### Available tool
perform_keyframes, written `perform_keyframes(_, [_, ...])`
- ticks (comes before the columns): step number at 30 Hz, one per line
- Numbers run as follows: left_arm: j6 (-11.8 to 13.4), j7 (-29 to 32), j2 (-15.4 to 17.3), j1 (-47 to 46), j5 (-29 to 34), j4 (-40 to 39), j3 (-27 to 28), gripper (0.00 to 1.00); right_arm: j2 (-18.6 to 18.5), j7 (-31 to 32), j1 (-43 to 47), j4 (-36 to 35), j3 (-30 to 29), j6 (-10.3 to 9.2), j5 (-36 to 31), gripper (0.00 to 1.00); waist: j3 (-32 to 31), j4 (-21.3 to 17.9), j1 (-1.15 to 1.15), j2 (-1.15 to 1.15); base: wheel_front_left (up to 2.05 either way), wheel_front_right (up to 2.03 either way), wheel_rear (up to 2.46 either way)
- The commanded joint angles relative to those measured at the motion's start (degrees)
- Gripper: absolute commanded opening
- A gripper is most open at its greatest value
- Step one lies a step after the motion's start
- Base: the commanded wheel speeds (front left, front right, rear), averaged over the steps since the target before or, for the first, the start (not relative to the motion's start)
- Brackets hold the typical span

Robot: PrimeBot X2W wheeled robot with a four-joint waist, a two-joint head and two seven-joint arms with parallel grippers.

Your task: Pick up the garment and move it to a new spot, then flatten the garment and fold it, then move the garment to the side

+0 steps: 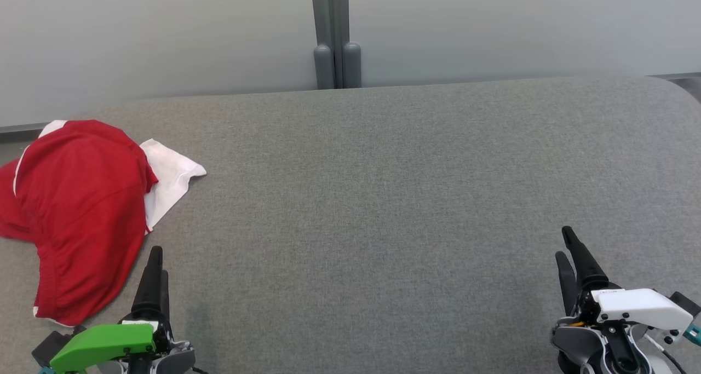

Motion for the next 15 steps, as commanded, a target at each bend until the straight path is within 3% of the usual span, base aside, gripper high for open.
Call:
perform_keyframes(1, [-0.07,-0.73,0.34,-1.68,2.45,-0.5,0.03,1.0,-0.32,-0.73,-0.78,-1.12,0.23,0.02,-1.57,1.0,0.02,0.08,0.0,0.0,0.0,0.0,0.0])
perform_keyframes(15, [1.68,-3.98,0.46,-1.73,17.25,-2.42,-1.66,1.0,-0.45,-3.98,-0.97,-2.64,0.33,0.02,-18.11,1.0,0.17,0.49,0.0,0.0,0.0,0.0,0.0])
